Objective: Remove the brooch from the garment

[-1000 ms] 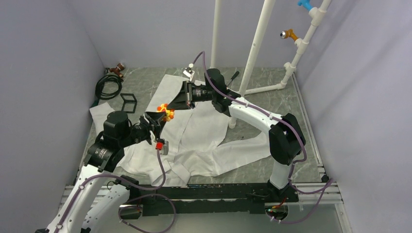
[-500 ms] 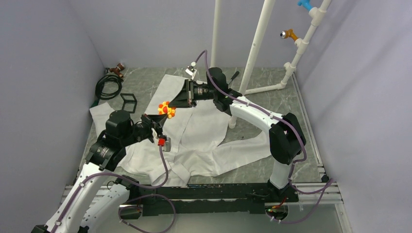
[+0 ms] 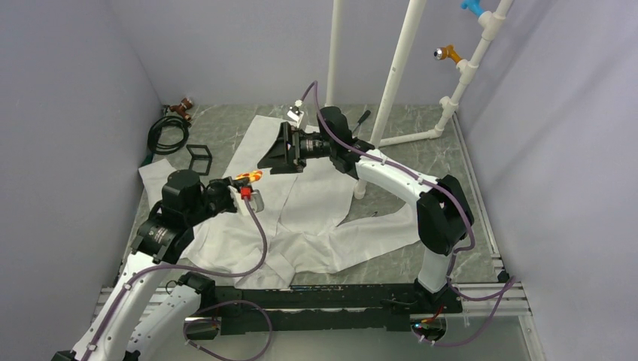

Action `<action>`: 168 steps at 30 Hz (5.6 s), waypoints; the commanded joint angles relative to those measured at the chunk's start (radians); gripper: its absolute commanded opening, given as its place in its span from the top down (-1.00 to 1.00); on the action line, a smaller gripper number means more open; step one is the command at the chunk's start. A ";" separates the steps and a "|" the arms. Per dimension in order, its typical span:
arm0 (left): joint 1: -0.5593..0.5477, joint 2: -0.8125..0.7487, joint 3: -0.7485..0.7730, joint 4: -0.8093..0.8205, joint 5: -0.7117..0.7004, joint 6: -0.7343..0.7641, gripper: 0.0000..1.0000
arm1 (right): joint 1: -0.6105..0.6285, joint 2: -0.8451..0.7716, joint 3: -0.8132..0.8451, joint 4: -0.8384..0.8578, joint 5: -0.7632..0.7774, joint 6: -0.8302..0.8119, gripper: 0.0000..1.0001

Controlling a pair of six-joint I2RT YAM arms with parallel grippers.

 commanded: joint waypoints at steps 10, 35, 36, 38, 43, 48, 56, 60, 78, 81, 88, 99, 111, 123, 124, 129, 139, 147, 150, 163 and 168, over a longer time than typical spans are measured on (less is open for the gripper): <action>0.420 0.191 0.036 0.000 -0.133 -0.281 1.00 | -0.029 -0.092 0.056 -0.297 0.134 -0.391 -0.99; 0.530 0.799 0.093 0.471 -0.463 -0.222 1.00 | -0.121 -0.226 -0.069 -0.456 0.159 -0.705 -0.99; 0.525 0.816 0.098 0.483 -0.474 -0.221 1.00 | -0.122 -0.232 -0.074 -0.453 0.157 -0.705 -1.00; 0.515 0.844 0.103 0.522 -0.489 -0.213 1.00 | -0.124 -0.244 -0.083 -0.448 0.157 -0.706 -1.00; 0.492 0.907 0.110 0.572 -0.516 -0.178 1.00 | -0.125 -0.261 -0.097 -0.442 0.145 -0.715 -0.99; 0.482 0.963 0.133 0.620 -0.551 -0.181 1.00 | -0.124 -0.265 -0.093 -0.449 0.145 -0.721 -0.99; 0.465 1.026 0.147 0.676 -0.564 -0.143 1.00 | -0.124 -0.247 -0.068 -0.462 0.135 -0.719 -0.99; 0.462 1.048 0.161 0.666 -0.554 -0.148 1.00 | -0.124 -0.234 -0.063 -0.462 0.128 -0.713 -0.99; 0.453 1.134 0.227 0.584 -0.507 -0.200 0.93 | -0.124 -0.235 -0.064 -0.488 0.135 -0.737 -0.99; 0.453 1.132 0.240 0.540 -0.472 -0.214 0.90 | -0.124 -0.234 -0.069 -0.490 0.134 -0.739 -0.99; 0.441 1.140 0.258 0.496 -0.443 -0.227 0.68 | -0.125 -0.222 -0.058 -0.493 0.133 -0.740 -0.99; 0.439 1.092 0.284 0.397 -0.390 -0.269 0.13 | -0.124 -0.208 -0.045 -0.491 0.124 -0.737 -0.99; 0.424 0.919 0.288 0.213 -0.218 -0.353 -0.94 | -0.124 -0.222 -0.059 -0.460 0.099 -0.764 -0.99; 0.391 0.620 0.279 -0.011 -0.081 -0.538 -0.99 | 0.085 -0.389 -0.163 -0.555 0.280 -1.062 -0.99; 0.391 0.590 0.276 -0.024 -0.075 -0.561 -0.99 | 0.116 -0.410 -0.178 -0.567 0.312 -1.102 -0.99; 0.391 0.422 0.230 -0.058 -0.053 -0.667 -0.99 | 0.173 -0.529 -0.270 -0.570 0.461 -1.194 -0.99; 0.391 0.200 0.221 -0.257 0.031 -0.678 -0.99 | 0.110 -0.854 -0.487 -0.463 0.714 -1.244 -1.00; 0.418 0.195 0.184 -0.212 -0.110 -0.829 -0.99 | -0.185 -1.041 -0.587 -0.466 0.701 -1.136 -1.00; 0.428 0.196 0.186 -0.222 -0.153 -0.815 -0.99 | -0.289 -1.095 -0.618 -0.483 0.692 -1.119 -1.00; 0.280 0.422 0.128 -0.185 -0.150 -0.436 -0.99 | -0.431 -1.070 -0.621 -0.759 0.635 -1.113 -1.00; 0.240 0.660 0.284 -0.094 -0.047 -0.578 -0.99 | -0.548 -0.930 -0.599 -0.730 0.543 -0.986 -0.99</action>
